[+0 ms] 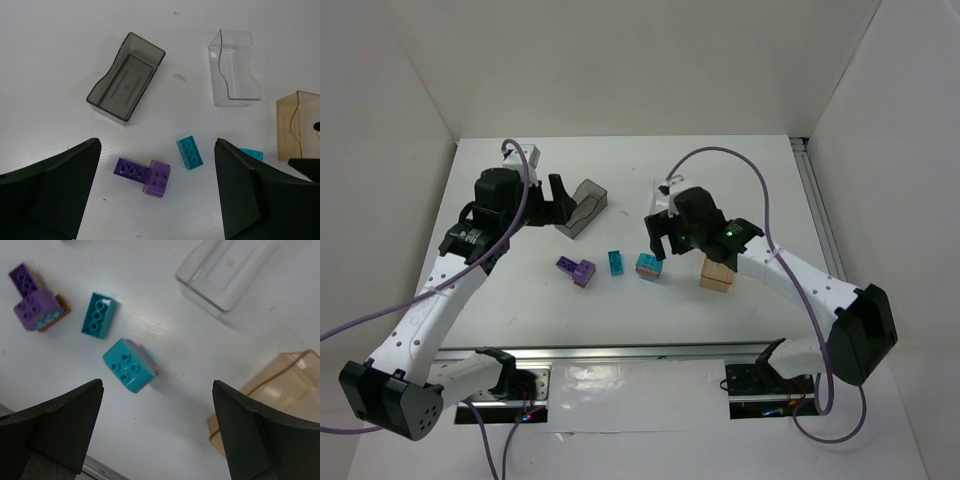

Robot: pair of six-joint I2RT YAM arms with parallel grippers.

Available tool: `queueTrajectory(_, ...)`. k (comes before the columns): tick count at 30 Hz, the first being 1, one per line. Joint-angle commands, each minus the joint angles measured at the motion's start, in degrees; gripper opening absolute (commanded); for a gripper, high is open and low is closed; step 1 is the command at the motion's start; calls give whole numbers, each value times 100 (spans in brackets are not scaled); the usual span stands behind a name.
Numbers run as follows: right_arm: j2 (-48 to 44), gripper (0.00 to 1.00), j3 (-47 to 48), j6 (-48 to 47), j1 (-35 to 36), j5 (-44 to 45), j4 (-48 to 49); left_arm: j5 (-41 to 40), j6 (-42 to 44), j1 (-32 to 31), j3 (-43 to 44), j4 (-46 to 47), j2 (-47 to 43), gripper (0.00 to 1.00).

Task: Sort the legos into containers by color

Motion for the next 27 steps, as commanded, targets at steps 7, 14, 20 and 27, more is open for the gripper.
queueTrajectory(7,1018,97,595,-1539,315,-1015,119,240,375,1,-60,15,-192,100)
queueTrajectory(14,1606,90,762,-1539,377,-1287,190,231,534,1,-174,15,-16,100)
queueTrajectory(20,1721,74,710,-1539,377,-1287,190,442,595,1,-226,68,98,100)
queueTrajectory(27,1836,72,604,-1539,535,-1165,128,336,648,1,-227,68,98,100)
